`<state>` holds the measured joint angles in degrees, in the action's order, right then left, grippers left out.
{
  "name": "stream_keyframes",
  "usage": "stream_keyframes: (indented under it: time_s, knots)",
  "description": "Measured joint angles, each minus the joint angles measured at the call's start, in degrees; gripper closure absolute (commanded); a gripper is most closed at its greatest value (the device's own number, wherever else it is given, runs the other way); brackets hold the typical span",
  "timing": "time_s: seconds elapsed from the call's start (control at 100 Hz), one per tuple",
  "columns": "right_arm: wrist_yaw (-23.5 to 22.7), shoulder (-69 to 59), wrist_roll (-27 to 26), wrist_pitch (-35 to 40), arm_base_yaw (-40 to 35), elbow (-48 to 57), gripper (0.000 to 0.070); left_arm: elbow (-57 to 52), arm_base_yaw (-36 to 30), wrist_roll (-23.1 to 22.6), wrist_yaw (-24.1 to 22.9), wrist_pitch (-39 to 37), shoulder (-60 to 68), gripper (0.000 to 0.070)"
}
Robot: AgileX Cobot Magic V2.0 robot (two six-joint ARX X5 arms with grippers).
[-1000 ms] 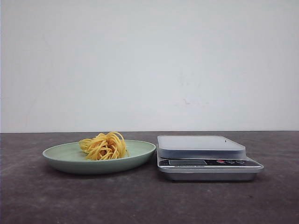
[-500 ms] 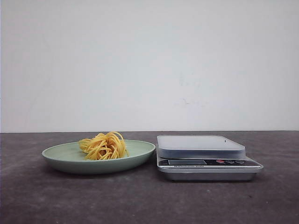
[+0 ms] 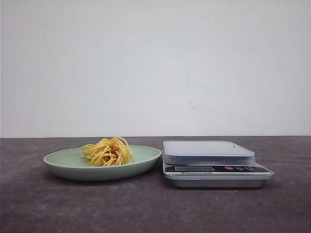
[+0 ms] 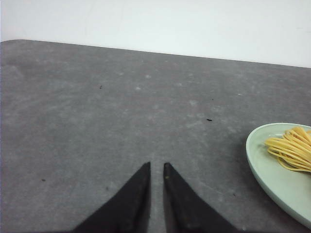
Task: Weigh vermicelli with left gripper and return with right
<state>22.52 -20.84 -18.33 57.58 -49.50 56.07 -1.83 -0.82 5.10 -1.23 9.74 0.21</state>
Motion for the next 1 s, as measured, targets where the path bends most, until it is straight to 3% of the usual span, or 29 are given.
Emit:
stream_keyframes:
  time_s: [1.0]
  knots:
    - [0.0,0.0,0.0,0.0,0.0,0.0,0.0694,0.0,-0.1,0.0,0.1,0.8,0.1,0.0689]
